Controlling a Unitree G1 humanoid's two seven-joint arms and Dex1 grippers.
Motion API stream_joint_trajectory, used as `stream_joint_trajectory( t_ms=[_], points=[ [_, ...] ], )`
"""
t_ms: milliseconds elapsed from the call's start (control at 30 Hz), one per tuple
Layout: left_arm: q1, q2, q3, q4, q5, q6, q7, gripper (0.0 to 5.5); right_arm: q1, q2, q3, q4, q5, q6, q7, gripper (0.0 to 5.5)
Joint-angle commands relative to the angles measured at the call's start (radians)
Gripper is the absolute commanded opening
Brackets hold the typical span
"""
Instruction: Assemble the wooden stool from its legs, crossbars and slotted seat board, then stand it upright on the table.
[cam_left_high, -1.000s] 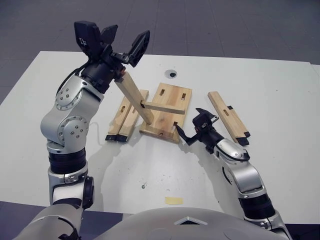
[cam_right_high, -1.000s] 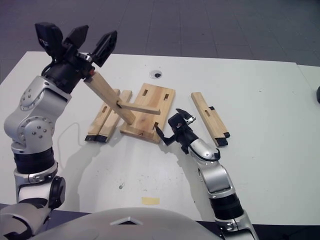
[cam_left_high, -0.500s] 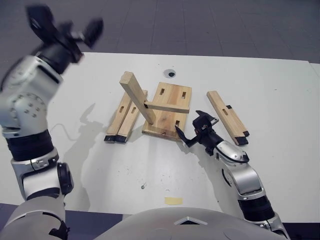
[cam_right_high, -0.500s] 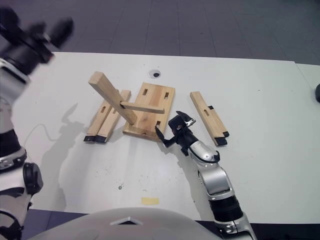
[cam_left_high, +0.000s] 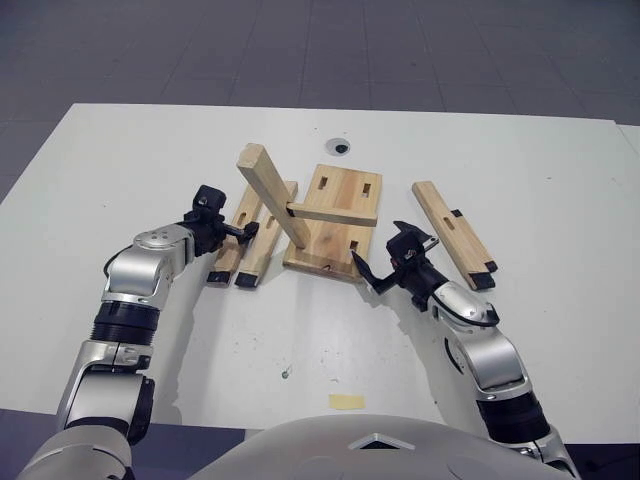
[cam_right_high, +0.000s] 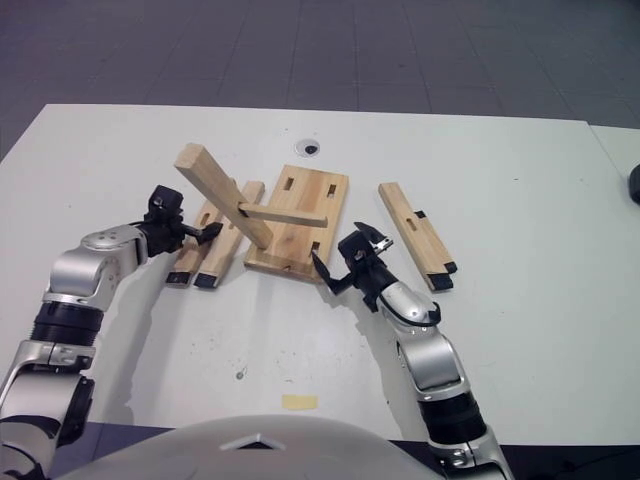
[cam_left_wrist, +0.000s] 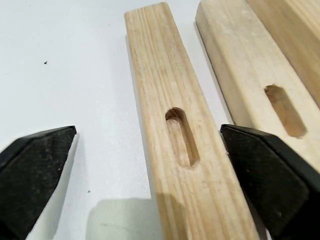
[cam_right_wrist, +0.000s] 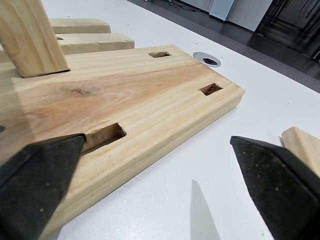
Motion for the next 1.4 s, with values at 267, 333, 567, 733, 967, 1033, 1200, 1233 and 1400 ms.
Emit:
stream_joint_trajectory(
  t_ms=[267, 333, 567, 733, 967, 1033, 1200, 1233, 1400],
  points=[
    [0.075, 0.049, 0.04, -0.081, -0.002, 0.193, -0.102, 4.05, 0.0, 0.0, -0.014, 0.007, 0.0, -0.002, -0.004, 5.4],
    [0.11, 0.1, 0.018, -0.116, 0.004, 0.242, -0.148, 3.71, -0.006, 0.0, -0.017, 0.009, -0.002, -0.001, -0.006, 5.4],
    [0.142, 0.201, -0.061, -0.136, 0.05, 0.257, -0.257, 2.47, -0.003, 0.009, -0.017, 0.003, -0.005, 0.001, -0.018, 5.4],
    [0.097, 0.207, -0.046, -0.133, 0.054, 0.251, -0.27, 2.05, -0.005, 0.008, -0.02, 0.002, -0.005, 0.005, -0.026, 5.4],
    [-0.018, 0.019, 0.161, -0.167, -0.017, 0.152, -0.102, 2.05, -0.083, 0.032, -0.164, 0.033, 0.069, 0.041, -0.063, 5.4],
    [-0.066, -0.06, 0.215, -0.246, -0.023, 0.075, -0.02, 2.05, -0.184, 0.065, -0.319, 0.038, 0.201, 0.101, -0.085, 5.4],
    [-0.123, -0.114, 0.16, -0.386, 0.0, -0.064, -0.038, 2.05, -0.482, 0.131, -0.631, 0.009, 0.774, 0.296, -0.099, 5.4],
    [-0.126, -0.094, 0.122, -0.391, 0.03, -0.099, -0.065, 2.05, -0.526, 0.139, -0.662, 0.004, 0.905, 0.33, -0.111, 5.4],
    [-0.13, -0.022, -0.034, -0.396, 0.16, -0.247, -0.178, 2.05, -0.604, 0.197, -0.654, 0.02, 1.267, 0.396, -0.19, 5.4]
  ],
)
